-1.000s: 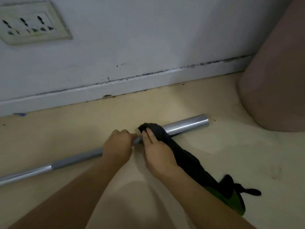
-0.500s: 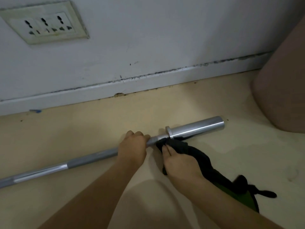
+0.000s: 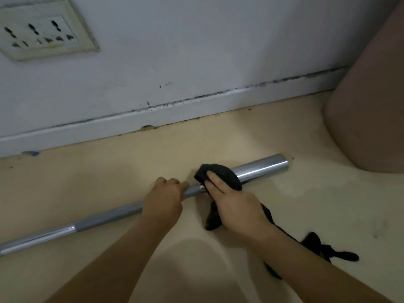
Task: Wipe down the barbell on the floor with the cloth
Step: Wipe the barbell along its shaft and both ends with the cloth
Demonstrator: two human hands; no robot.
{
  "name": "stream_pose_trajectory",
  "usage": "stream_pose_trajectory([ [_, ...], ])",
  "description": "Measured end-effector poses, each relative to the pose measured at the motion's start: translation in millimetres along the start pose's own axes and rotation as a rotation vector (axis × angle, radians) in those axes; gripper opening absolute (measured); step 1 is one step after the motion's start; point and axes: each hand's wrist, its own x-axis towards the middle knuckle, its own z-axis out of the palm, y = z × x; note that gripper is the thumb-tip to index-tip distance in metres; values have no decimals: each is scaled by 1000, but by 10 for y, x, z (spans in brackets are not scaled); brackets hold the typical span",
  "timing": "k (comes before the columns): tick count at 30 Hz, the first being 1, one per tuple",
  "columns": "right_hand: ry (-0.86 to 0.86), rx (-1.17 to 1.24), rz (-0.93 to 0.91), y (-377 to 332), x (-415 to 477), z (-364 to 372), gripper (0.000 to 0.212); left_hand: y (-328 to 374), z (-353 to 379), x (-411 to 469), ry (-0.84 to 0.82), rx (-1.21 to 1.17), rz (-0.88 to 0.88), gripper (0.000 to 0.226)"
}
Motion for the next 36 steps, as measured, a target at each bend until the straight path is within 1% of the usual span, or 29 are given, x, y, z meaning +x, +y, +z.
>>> stream_pose_trajectory([
  [1,25,20,4,156,-145,-3,69,6,13,-13,9,-9,-1,46],
  [2,38,59,83,329,-247,-18,65,20,30,-29,33,-15,-11,47],
  [3,82,109,217,510,-294,-22,61,35,48,-38,64,-22,-24,48],
  [4,155,167,334,626,-291,-21,59,51,61,-44,82,-23,-36,49],
  [5,247,227,384,646,-227,4,58,61,69,-40,89,-21,-43,51],
  [6,300,306,383,562,-131,15,57,63,78,-33,88,-15,-47,52],
  [7,318,383,337,420,-44,59,58,54,85,-25,87,-14,-49,53],
  [8,286,435,267,288,-2,93,59,46,80,-22,86,-18,-54,53],
  [10,192,418,122,293,-28,141,64,56,47,-27,78,-16,-57,54],
  [11,180,370,101,457,-69,117,66,74,30,-36,64,-13,-49,55],
  [12,202,334,144,676,-99,86,67,87,20,-53,52,-7,-42,54],
  [15,314,277,371,1156,-135,16,61,117,41,-116,66,29,-48,53],
  [18,355,358,466,1045,-81,66,59,132,47,-130,80,32,-54,52],
  [21,288,363,466,1048,-12,39,62,103,35,-116,70,50,-39,51],
  [23,236,328,455,1160,71,-67,58,88,47,-88,85,66,-38,50],
  [25,227,362,483,1220,120,-156,54,75,41,-69,76,81,-41,49],
  [28,312,581,566,1128,-89,-86,61,54,10,-72,39,97,-23,48],
  [30,342,661,616,1030,-357,25,65,63,7,-88,45,96,-12,48],
  [32,346,624,637,1033,-460,39,61,82,13,-91,54,96,-14,48],
  [34,410,551,639,1121,-329,-43,52,94,3,-80,51,111,-15,48],
  [36,468,563,623,1144,-135,-100,49,92,-15,-67,39,122,-20,49],
])
